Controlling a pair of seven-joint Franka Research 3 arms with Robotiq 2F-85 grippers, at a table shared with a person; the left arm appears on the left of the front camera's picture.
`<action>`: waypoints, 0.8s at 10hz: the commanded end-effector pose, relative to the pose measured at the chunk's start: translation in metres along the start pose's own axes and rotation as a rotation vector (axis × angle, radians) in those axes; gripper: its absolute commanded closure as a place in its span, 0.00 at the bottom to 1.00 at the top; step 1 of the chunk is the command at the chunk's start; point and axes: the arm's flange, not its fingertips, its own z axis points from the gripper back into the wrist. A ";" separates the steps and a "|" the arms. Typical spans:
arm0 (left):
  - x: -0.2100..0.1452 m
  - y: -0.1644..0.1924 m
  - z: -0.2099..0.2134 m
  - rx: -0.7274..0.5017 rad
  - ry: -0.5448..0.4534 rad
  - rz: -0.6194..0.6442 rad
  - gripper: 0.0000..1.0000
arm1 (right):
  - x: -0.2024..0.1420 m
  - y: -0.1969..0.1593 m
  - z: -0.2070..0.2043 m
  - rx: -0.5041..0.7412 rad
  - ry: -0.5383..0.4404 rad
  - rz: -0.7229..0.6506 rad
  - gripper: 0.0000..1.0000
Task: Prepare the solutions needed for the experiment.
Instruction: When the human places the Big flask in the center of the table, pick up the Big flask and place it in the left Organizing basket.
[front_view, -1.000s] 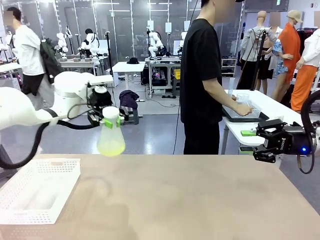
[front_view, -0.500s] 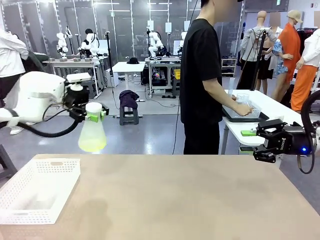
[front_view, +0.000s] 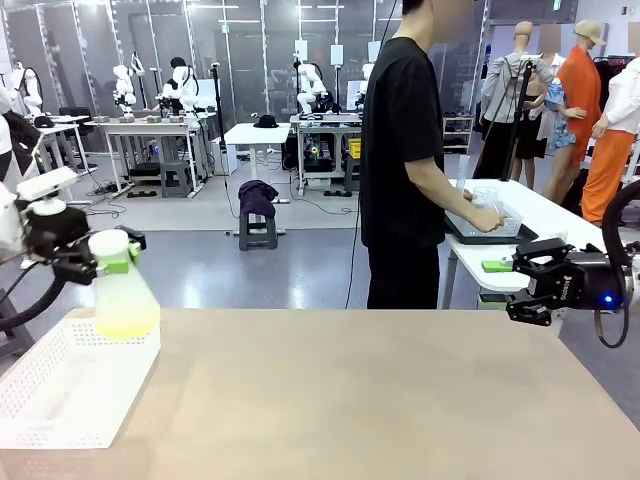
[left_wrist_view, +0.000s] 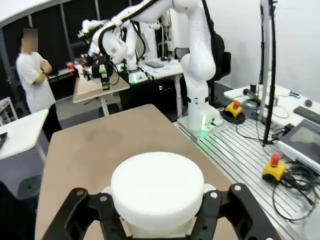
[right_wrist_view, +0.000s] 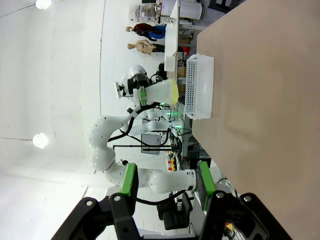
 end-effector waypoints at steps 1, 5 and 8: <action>-0.018 -0.016 -0.010 0.044 -0.063 -0.008 1.00 | 0.001 0.001 0.000 0.014 -0.002 0.004 0.40; -0.043 -0.026 0.020 0.091 -0.123 -0.055 1.00 | 0.001 0.001 0.000 0.014 -0.002 0.004 0.40; -0.047 -0.033 0.013 0.100 -0.073 -0.010 1.00 | 0.001 0.001 0.000 0.014 -0.002 0.004 0.40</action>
